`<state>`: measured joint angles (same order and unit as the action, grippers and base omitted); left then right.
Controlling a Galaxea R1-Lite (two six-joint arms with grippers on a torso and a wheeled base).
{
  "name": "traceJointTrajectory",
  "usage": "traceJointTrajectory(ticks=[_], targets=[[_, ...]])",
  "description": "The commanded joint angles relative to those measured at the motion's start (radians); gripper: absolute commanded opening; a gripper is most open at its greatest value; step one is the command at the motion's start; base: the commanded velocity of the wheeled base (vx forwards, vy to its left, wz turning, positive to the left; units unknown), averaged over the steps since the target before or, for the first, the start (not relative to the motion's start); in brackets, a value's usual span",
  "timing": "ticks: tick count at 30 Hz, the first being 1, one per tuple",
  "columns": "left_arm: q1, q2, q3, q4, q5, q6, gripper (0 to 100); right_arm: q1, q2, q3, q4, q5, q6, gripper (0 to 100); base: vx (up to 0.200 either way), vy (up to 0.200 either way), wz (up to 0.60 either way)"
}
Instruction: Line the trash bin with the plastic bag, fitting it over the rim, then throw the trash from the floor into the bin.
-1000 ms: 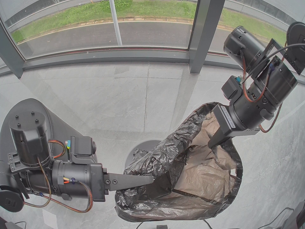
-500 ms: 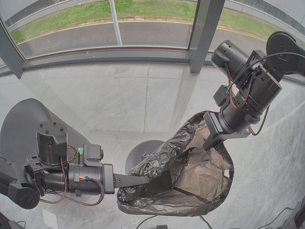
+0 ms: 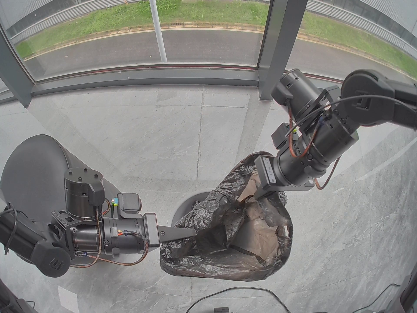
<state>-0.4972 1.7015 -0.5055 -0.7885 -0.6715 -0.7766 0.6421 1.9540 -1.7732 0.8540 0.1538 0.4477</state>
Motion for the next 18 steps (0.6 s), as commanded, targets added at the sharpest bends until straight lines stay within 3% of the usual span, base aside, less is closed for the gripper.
traceJointTrajectory(ticks=[1, 5, 18], targets=[[0.105, 0.09, -0.007, -0.012, 0.003, 0.008, 0, -0.001, 0.095, 0.118, -0.161, 0.001, -0.001, 0, 0.0, 0.0, 0.0], [0.181, 0.122, -0.005, -0.011, 0.003, 0.037, 0, -0.001, 0.14, 0.198, -0.326, -0.002, -0.001, 0, 0.0, 0.0, 0.0], [0.21, 0.242, -0.041, -0.012, 0.003, 0.085, 0, -0.039, 0.183, 0.221, -0.357, 0.0, 0.0, 0, 0.0, 0.0, 0.0]])
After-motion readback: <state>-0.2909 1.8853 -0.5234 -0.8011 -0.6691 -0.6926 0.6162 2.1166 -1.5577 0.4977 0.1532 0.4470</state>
